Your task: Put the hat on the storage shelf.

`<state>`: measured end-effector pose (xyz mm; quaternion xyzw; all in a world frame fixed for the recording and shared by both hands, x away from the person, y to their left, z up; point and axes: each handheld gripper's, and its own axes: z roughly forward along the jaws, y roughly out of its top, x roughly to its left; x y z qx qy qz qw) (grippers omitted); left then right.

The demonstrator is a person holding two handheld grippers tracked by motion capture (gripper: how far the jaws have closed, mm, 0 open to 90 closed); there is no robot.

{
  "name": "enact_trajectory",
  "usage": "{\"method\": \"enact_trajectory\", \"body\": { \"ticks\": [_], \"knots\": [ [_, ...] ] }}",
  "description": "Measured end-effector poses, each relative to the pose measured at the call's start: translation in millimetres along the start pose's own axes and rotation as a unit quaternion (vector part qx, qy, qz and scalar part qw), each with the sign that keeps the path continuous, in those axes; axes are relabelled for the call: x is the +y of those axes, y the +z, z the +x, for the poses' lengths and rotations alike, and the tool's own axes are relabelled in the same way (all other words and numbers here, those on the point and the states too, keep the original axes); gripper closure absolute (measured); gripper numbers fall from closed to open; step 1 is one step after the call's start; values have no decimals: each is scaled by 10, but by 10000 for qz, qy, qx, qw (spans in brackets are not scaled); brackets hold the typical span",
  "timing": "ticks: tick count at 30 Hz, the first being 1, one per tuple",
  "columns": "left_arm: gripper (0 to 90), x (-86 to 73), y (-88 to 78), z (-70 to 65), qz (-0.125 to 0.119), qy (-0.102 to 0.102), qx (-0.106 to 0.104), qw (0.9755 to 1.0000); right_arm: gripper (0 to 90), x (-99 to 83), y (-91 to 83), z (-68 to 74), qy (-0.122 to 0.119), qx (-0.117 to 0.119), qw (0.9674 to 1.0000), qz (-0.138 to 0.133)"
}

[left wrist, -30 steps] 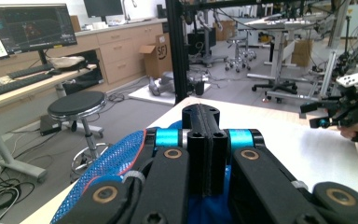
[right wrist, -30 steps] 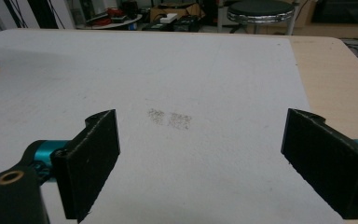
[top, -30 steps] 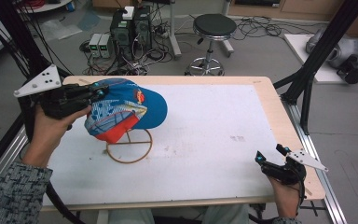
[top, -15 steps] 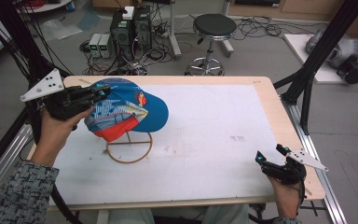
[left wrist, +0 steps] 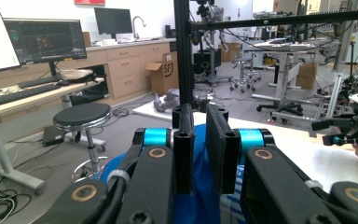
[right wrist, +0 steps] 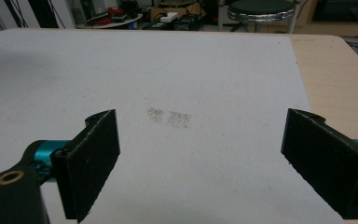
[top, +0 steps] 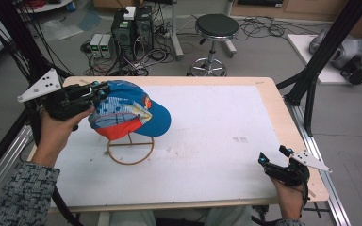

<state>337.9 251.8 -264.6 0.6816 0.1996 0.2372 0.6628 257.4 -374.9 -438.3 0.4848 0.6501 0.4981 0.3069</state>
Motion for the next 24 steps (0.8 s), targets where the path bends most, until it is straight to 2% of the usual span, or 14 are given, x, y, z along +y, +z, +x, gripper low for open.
{"method": "enact_trajectory", "body": {
  "ticks": [10, 24],
  "knots": [
    [748, 32, -145, -4, -115, -13, 128, 9999, 105, 2, 2, -1, -7, 10, 10000, -15],
    [678, -12, -502, -2, -151, -89, 592, 9981, 105, 49, 112, 58, -9, 122, 9999, -15]
  ]
}}
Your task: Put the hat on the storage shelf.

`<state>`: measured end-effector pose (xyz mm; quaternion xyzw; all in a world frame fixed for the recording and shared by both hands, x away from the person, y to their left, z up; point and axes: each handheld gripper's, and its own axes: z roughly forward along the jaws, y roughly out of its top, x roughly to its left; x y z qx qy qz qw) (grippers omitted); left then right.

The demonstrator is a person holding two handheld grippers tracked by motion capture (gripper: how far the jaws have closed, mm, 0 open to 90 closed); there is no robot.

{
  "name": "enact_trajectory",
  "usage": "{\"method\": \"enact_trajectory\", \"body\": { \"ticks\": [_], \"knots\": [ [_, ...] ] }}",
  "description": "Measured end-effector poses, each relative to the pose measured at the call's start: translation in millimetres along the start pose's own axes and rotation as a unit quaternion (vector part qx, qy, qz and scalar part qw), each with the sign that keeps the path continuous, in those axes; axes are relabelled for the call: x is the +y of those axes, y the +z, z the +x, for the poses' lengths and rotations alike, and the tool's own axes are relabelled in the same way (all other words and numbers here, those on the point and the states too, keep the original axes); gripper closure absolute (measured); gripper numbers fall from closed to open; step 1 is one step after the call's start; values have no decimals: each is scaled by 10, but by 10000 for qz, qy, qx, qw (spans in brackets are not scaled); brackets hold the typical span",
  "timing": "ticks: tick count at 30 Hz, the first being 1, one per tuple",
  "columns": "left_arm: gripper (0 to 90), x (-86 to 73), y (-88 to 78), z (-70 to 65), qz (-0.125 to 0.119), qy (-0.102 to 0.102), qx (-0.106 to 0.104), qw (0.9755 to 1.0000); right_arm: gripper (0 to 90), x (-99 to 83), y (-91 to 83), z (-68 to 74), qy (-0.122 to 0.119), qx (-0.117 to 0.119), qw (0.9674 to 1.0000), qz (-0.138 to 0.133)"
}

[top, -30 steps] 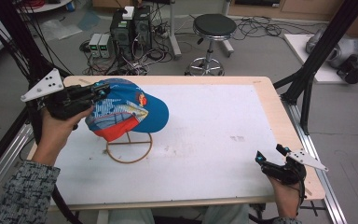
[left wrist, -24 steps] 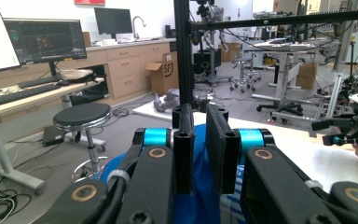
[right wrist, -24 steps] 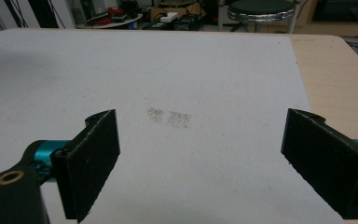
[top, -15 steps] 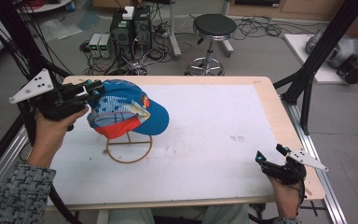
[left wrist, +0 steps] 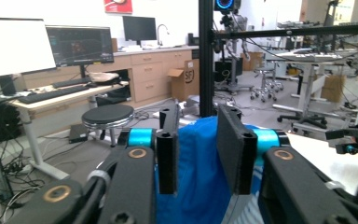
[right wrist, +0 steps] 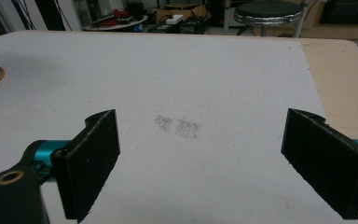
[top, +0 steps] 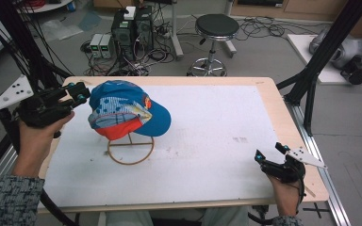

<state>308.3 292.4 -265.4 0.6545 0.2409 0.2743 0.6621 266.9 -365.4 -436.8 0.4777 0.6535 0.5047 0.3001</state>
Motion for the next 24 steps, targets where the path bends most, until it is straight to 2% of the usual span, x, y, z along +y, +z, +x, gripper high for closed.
{"method": "enact_trajectory", "body": {
  "ticks": [6, 9, 11, 12, 14, 16, 17, 19, 24],
  "knots": [
    [609, -82, -174, 5, 55, -81, 323, 9994, 105, 35, 100, 39, -35, 115, 9999, -11],
    [577, -122, -260, -19, 119, -50, 475, 9988, 105, 54, 159, 64, -61, 175, 9998, -16],
    [518, -162, -342, -44, 171, -51, 669, 9976, 105, 73, 222, 99, -109, 233, 9997, -7],
    [504, -162, -342, -44, 171, -51, 669, 9976, 105, 73, 222, 99, -109, 233, 9997, -7],
    [468, -193, -394, -54, 188, -67, 792, 9967, 105, 90, 277, 129, -195, 284, 9994, -30],
    [436, -235, -441, -56, 204, -110, 885, 9958, 105, 98, 301, 152, -155, 308, 9994, 7],
    [421, -285, -483, -57, 228, -153, 990, 9947, 105, 101, 312, 149, -213, 315, 9993, -6],
    [402, -311, -502, -58, 249, -165, 1043, 9941, 105, 102, 316, 159, -178, 325, 9993, 7],
    [310, -443, -576, -70, 349, -225, 1370, 9897, 105, 106, 308, 158, -193, 309, 9993, -19]
  ]
}}
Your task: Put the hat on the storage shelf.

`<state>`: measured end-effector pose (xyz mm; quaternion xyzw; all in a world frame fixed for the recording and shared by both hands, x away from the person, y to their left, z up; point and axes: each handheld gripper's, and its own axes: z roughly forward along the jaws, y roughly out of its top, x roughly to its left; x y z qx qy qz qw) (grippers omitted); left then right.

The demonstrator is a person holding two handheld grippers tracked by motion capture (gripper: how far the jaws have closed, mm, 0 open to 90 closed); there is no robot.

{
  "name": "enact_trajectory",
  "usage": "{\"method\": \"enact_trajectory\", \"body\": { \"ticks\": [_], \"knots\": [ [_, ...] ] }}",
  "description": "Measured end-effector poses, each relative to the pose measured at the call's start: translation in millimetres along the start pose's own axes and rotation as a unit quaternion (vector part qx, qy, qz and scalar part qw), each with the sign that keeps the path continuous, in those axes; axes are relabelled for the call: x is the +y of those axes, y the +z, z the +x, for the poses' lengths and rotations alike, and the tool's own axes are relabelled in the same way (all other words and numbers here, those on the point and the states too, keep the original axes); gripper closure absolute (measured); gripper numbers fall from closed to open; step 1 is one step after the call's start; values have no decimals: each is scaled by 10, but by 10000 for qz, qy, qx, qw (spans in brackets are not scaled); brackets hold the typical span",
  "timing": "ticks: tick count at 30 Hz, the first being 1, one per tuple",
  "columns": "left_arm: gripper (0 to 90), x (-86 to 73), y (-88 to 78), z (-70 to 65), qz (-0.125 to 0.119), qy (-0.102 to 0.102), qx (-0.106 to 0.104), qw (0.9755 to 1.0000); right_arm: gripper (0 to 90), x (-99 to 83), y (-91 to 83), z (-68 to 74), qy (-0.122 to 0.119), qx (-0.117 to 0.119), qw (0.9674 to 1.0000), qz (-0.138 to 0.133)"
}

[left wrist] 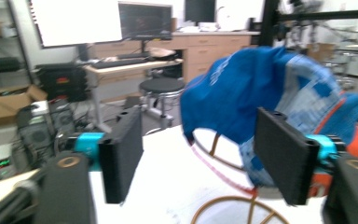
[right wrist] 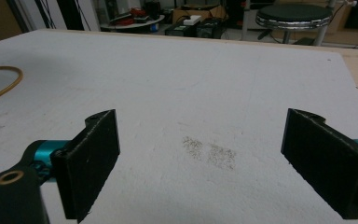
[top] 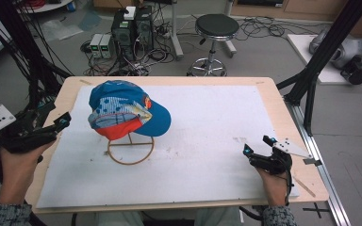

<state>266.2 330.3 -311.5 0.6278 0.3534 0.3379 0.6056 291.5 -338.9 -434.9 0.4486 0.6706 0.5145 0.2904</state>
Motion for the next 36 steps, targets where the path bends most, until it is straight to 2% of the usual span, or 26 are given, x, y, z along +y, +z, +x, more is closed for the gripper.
{"method": "enact_trajectory", "body": {
  "ticks": [8, 12, 22, 28, 36],
  "knots": [
    [243, -223, 7, -67, 150, 144, 425, 9989, 105, 4, 0, -7, 12, -21, 10000, -25],
    [214, -356, 16, -85, 224, 106, 595, 9979, 105, 4, 1, -12, 12, -15, 10000, -38],
    [207, -723, 9, -104, 336, -79, 718, 9968, 105, 2, 2, -14, 18, -7, 10000, -21],
    [207, -824, -11, -101, 353, -189, 736, 9965, 105, 2, 5, -13, 10, -10, 10000, -33],
    [204, -878, -21, -108, 399, -169, 733, 9964, 105, 1, 4, -12, 31, -22, 10000, -21]
  ]
}}
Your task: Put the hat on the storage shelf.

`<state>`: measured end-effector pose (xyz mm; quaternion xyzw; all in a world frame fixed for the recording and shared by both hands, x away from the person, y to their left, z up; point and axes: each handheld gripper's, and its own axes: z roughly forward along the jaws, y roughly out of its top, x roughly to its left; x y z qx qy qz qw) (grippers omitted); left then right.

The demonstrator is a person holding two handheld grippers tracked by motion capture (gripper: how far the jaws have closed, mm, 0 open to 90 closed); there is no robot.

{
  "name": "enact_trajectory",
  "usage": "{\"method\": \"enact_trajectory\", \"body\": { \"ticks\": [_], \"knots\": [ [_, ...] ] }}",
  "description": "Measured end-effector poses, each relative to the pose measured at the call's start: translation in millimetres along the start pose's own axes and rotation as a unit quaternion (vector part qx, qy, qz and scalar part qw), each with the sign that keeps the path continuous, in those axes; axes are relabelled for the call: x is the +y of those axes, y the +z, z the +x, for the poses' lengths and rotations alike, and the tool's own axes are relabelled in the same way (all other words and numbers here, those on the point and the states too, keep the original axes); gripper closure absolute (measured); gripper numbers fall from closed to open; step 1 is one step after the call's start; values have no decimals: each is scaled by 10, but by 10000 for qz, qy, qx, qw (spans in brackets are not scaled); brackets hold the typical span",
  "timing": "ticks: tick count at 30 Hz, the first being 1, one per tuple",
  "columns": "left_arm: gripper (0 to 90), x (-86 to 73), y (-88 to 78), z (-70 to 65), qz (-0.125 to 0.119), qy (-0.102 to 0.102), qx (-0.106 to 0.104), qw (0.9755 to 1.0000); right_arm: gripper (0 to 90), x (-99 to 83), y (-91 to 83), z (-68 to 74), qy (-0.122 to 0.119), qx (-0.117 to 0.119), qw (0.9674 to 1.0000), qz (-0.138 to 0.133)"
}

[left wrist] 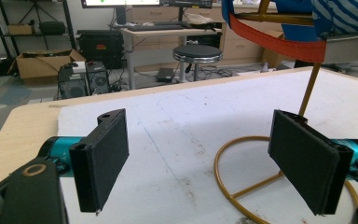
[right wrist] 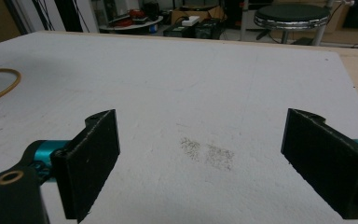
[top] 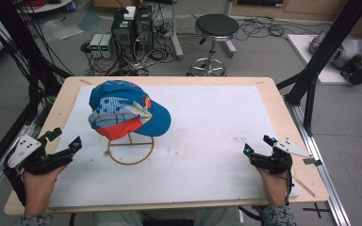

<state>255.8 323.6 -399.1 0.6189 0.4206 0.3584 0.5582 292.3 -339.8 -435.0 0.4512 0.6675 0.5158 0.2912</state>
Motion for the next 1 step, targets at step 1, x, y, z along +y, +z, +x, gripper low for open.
{"method": "enact_trajectory", "body": {
  "ticks": [1],
  "knots": [
    [204, -2, 1, -4, 2, 15, 7, 10000, 105, 0, 0, -2, -5, 1, 10000, -2]
  ]
}}
